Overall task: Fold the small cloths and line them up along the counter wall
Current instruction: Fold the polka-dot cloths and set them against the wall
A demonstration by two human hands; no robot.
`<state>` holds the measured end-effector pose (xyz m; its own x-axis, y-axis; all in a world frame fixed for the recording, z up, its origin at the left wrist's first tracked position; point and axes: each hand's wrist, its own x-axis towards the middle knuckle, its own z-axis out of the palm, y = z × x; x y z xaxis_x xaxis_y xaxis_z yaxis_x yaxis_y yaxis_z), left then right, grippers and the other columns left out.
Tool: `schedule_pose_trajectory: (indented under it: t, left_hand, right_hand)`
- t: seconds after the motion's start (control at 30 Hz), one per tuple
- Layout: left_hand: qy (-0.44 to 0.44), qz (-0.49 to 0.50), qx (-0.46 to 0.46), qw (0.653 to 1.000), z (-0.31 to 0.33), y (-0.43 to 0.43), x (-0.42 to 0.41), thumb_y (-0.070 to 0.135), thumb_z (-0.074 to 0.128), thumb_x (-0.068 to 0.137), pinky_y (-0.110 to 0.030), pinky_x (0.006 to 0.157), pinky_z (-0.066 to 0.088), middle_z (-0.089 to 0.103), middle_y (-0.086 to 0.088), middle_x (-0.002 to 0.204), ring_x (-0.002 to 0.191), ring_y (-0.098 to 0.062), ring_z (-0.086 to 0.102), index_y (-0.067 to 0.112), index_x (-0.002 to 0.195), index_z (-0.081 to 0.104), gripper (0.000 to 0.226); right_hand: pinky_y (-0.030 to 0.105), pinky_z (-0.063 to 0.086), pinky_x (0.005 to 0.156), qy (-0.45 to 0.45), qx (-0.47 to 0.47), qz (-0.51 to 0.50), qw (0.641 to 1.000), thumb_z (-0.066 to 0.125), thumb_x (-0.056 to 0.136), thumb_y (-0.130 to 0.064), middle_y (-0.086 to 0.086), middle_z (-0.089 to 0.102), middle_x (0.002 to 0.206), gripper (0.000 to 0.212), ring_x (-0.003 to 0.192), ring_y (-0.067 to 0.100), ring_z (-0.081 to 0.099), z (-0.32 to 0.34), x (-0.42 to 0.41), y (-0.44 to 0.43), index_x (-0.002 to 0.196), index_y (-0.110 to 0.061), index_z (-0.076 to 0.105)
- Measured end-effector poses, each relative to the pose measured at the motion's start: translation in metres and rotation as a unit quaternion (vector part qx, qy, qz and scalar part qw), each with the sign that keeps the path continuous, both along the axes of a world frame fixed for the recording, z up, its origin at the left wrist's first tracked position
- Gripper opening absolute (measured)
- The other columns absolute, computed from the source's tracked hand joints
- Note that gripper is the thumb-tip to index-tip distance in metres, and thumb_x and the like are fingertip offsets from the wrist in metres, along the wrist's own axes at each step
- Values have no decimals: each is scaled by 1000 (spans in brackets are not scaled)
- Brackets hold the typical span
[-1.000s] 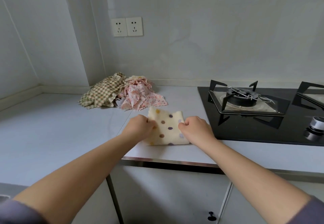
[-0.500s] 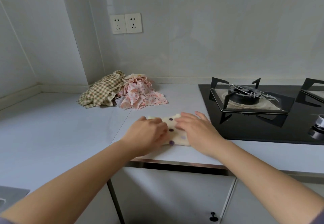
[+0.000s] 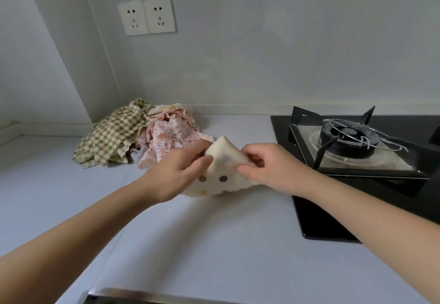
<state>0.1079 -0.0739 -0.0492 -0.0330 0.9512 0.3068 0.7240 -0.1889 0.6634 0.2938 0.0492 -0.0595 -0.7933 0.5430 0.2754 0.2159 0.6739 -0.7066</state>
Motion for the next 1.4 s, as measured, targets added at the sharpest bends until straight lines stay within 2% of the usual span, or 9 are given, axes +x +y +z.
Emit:
schedule_pose_trajectory:
  t: [0.13,0.33,0.5,0.6,0.8,1.03,1.2,1.3,1.4]
  left_hand:
    - [-25,25,32,999,41,46,5,50,66,74,-30,56,47,63,-5,75,65,-11,58,16,83,62,36]
    - [-194,16,-42,980,137,104,23,34,67,76,-30,63,54,73,-7,79,69,-15,68,6,86,69,30]
    - [-211,-29,-137,967,209,143,70,0,72,77,-25,66,57,74,5,75,74,-14,70,15,85,66,18]
    - [-233,-51,-137,961,243,161,121,-4,69,79,-19,61,55,74,6,76,72,-10,71,14,88,65,20]
    - [-253,-158,-133,945,282,175,249,20,70,74,-29,67,56,67,-1,92,86,-20,69,21,112,56,40]
    - [-75,-279,-121,950,299,193,391,19,73,80,-26,65,53,69,0,87,69,-17,65,16,94,64,17]
    - [-3,-294,-49,955,298,232,478,13,75,80,-20,63,44,67,8,77,70,-22,60,18,79,61,14]
    - [0,-305,-37,952,292,261,528,18,78,77,-23,61,41,60,9,67,60,-14,51,27,70,55,25]
    - [8,-322,-26,946,284,289,577,21,79,75,-23,59,41,57,14,63,57,-4,47,31,69,55,27]
  right_hand:
    - [23,38,55,3,-58,3,998,69,85,-24,-5,55,60,11,56,7,47,44,-1,32,76,-22,63]
    - [28,53,73,9,-200,-48,978,73,81,-16,-3,74,82,9,78,12,69,144,42,71,90,-19,70]
    - [34,55,80,116,-380,-126,909,73,77,-17,3,73,100,33,94,19,69,217,101,92,109,-13,65]
    - [39,55,81,168,-475,-128,854,66,80,-19,8,72,105,29,98,24,69,247,150,92,108,-11,65]
    - [37,54,83,160,-445,-144,869,62,83,-19,5,73,105,24,100,22,69,273,285,86,106,-13,67]
    - [46,44,103,120,-365,-215,898,63,89,-16,2,71,110,21,109,19,65,284,448,82,109,-16,67]
    - [44,49,97,66,-262,-299,915,69,82,-39,-3,71,106,31,101,20,66,286,535,93,110,-26,67]
    - [32,52,83,86,-223,-301,923,67,87,-28,-7,72,100,22,91,12,67,282,581,104,109,-32,68]
    - [29,55,74,121,-187,-309,925,71,84,-15,-8,67,104,37,92,7,66,277,622,119,112,-37,60]
